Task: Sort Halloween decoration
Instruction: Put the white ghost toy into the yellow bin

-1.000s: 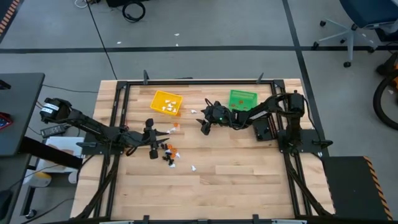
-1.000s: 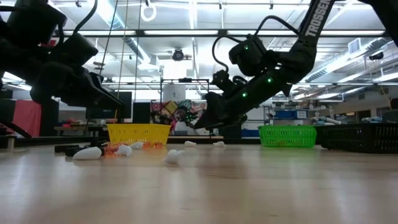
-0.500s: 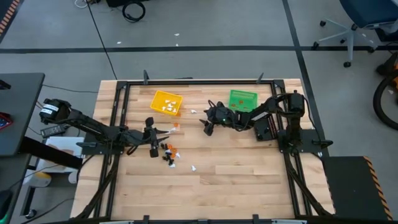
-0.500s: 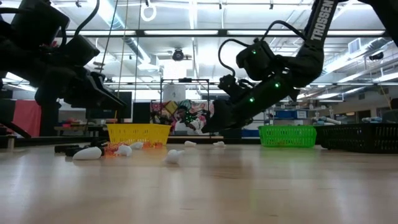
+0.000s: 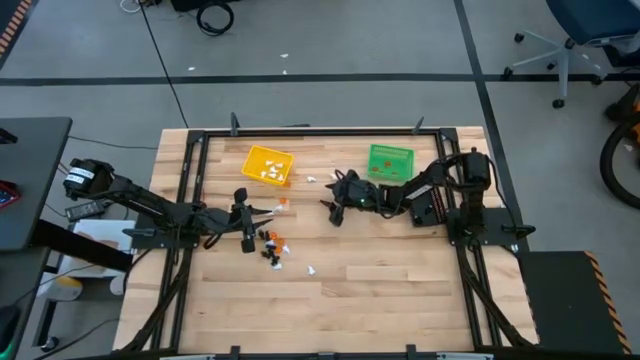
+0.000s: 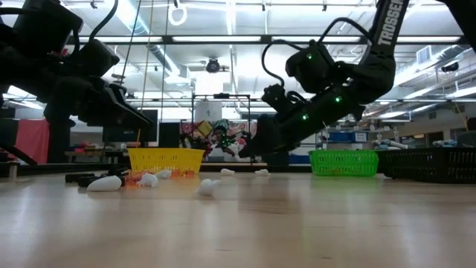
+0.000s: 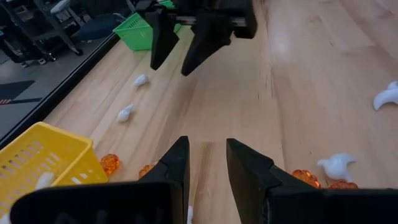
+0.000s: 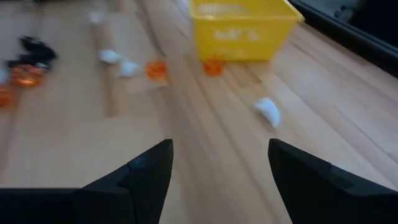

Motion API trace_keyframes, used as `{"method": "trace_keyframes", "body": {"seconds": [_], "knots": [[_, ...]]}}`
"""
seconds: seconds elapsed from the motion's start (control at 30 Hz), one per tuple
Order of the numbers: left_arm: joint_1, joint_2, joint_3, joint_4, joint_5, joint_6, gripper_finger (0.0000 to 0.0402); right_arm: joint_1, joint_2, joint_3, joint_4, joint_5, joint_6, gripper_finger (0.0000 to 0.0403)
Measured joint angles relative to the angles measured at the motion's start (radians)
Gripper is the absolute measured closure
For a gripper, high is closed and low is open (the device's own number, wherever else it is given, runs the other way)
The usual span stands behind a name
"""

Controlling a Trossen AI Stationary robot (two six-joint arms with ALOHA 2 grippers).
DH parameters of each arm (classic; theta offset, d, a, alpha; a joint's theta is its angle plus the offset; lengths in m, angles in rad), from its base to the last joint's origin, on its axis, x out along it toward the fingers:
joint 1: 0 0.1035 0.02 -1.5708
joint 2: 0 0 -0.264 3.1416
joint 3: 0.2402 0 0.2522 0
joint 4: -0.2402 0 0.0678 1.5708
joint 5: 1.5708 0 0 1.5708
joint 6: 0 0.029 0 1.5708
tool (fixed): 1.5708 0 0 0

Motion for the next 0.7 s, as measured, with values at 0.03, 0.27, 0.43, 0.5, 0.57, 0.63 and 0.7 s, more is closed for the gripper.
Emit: {"method": "trace_keyframes", "body": {"seconds": [0.03, 0.27, 0.43, 0.5, 0.57, 0.63, 0.7], "knots": [[0.000, 0.000, 0.000, 0.000, 0.000, 0.000, 0.0320, 0.010, 0.000, 0.000, 0.015, -0.001, -0.011, 0.0135], [0.003, 0.000, 0.000, 0.000, 0.000, 0.001, 0.0320, 0.094, 0.000, 0.001, 0.068, -0.013, -0.064, 0.0135], [0.024, 0.000, 0.000, 0.000, 0.000, 0.001, 0.0320, 0.147, 0.000, 0.002, 0.074, -0.054, -0.044, 0.0135], [0.037, 0.000, 0.001, 0.000, 0.000, 0.001, 0.0320, 0.162, 0.000, 0.002, 0.073, -0.069, -0.023, 0.0134], [0.051, 0.000, 0.001, 0.000, 0.000, 0.001, 0.0320, 0.174, 0.000, 0.005, 0.075, -0.091, -0.013, 0.0131], [0.063, 0.000, 0.001, 0.003, 0.000, 0.000, 0.0320, 0.190, 0.000, 0.023, 0.073, -0.102, -0.013, 0.0128], [0.071, 0.000, 0.002, 0.012, 0.000, 0.000, 0.0320, 0.213, 0.000, 0.048, 0.073, -0.113, -0.031, 0.0125]]}}
